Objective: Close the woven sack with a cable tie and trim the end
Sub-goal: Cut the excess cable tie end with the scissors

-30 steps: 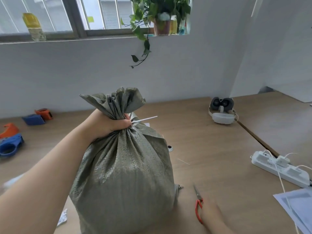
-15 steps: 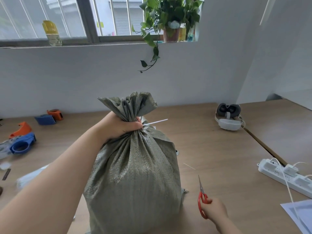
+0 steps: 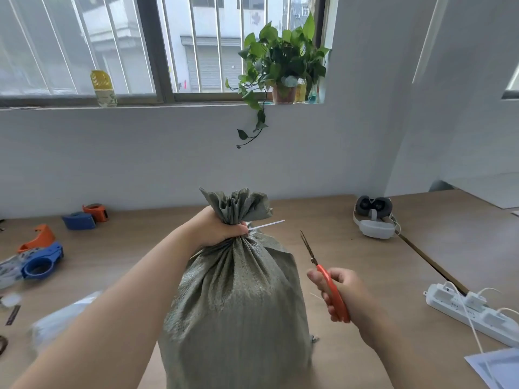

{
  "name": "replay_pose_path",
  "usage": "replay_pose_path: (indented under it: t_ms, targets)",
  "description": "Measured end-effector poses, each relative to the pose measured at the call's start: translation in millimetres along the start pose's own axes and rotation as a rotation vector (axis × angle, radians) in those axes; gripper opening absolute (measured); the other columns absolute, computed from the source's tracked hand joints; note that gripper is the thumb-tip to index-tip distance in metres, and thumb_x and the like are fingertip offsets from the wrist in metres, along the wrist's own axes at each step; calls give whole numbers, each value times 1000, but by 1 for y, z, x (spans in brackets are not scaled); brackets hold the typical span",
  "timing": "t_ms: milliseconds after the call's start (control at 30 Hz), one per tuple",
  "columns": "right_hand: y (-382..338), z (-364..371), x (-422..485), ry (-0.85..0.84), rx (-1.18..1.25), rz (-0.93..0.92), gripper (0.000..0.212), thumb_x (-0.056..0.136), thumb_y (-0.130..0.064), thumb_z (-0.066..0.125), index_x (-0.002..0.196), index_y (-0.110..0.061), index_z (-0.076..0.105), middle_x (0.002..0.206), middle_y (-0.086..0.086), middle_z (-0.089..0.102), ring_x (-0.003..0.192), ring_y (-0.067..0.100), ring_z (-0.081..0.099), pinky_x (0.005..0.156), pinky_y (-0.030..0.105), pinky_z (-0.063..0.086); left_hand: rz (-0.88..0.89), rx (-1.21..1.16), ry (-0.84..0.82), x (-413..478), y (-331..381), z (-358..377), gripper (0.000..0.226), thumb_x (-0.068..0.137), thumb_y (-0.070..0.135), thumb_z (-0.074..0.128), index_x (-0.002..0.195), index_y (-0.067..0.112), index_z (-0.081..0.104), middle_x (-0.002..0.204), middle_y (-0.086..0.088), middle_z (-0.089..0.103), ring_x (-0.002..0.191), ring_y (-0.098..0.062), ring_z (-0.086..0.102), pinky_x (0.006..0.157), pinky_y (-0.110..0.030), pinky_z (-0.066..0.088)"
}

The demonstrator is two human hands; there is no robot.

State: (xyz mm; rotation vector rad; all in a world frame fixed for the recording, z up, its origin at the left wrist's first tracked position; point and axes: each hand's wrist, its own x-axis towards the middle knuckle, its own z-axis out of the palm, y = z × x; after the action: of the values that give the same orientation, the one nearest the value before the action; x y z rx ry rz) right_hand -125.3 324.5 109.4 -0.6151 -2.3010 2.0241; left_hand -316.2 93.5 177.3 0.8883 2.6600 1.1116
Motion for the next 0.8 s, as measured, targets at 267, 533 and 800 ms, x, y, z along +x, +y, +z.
replay_pose_path:
  t_ms: [267,533,800]
  targets:
    - [-55,38,-4,-214,-84,139,53,73,-63,73,72,-13,57,53,2,51,42,16,46,45,23,45,27,-52,11,4,6,6,21,82,22,77,73,38,66,83,17,68,86,-9,63,88,-27,48]
    - [-81,60,15,-215,-44,220,57,73,-65,72,65,-11,57,54,6,51,42,18,47,46,25,49,86,-122,41,1,3,9,22,80,16,78,72,34,69,77,17,70,71,11,62,72,-9,46]
    - [-81,73,25,-188,-53,229,54,75,-63,71,66,-12,56,49,4,48,39,17,43,45,22,46,96,-174,44,2,-2,10,26,80,9,76,70,32,69,67,24,70,67,15,61,70,-6,45]
